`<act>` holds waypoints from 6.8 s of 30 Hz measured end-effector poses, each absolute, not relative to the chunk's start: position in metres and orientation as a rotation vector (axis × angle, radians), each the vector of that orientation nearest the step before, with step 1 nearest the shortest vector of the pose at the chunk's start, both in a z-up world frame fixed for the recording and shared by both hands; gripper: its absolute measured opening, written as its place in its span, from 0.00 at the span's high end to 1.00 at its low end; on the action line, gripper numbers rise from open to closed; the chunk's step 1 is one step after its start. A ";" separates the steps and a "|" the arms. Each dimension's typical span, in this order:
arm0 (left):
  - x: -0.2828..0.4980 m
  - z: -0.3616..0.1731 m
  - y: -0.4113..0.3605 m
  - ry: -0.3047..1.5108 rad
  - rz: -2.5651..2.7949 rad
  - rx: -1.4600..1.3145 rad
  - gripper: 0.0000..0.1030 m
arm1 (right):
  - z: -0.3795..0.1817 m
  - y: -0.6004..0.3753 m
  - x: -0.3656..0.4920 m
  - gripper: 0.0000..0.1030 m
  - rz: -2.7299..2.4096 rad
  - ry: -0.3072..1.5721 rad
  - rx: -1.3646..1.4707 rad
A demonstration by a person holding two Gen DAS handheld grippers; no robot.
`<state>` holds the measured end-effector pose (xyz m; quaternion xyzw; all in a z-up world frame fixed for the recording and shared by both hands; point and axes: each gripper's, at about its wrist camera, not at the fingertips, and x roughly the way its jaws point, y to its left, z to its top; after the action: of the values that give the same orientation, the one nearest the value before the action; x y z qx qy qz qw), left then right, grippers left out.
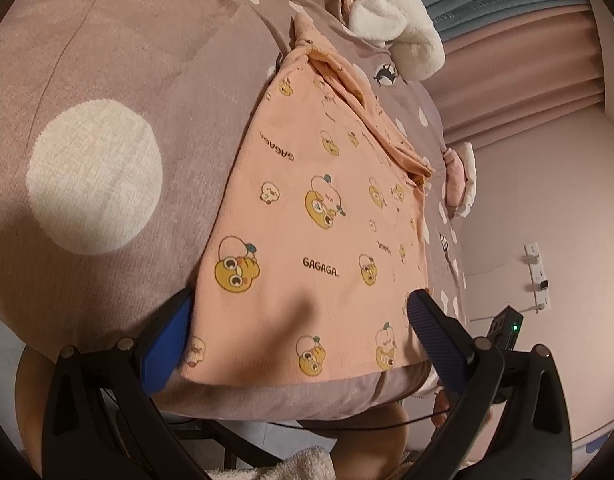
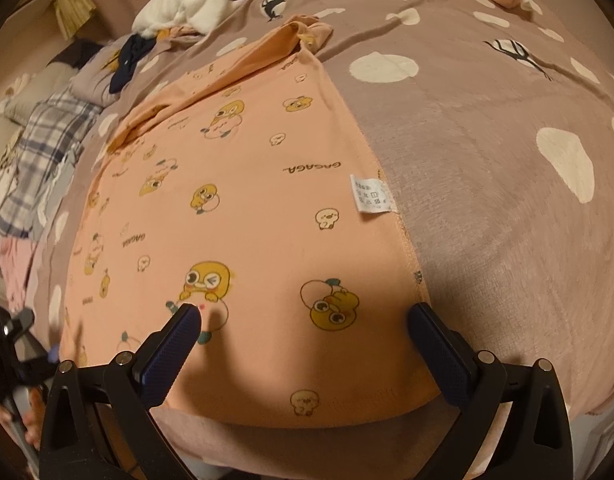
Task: Fold small clothes
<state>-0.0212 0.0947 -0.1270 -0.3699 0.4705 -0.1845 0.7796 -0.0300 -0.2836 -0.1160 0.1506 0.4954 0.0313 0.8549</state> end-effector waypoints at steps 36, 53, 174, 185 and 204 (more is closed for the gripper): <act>-0.022 -0.126 0.088 0.982 -0.352 -0.760 0.02 | -0.121 -0.359 -0.077 0.20 0.303 0.982 0.842; -0.021 -0.128 0.087 0.986 -0.354 -0.752 0.01 | -0.139 -0.378 -0.072 0.20 0.354 0.927 0.959; -0.028 -0.151 0.117 1.078 -0.284 -0.866 0.93 | -0.141 -0.355 -0.059 0.93 0.138 0.946 0.729; -0.030 -0.165 0.131 1.065 -0.385 -1.015 0.94 | -0.127 -0.332 -0.049 0.93 -0.029 1.012 0.585; -0.031 -0.129 0.124 1.000 -0.391 -0.936 0.96 | -0.106 -0.317 -0.042 0.93 0.014 0.920 0.643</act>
<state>-0.0313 0.1240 -0.1292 -0.4292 0.4589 -0.1792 0.7570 -0.0422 -0.3165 -0.1058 0.3047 0.4364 0.0065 0.8466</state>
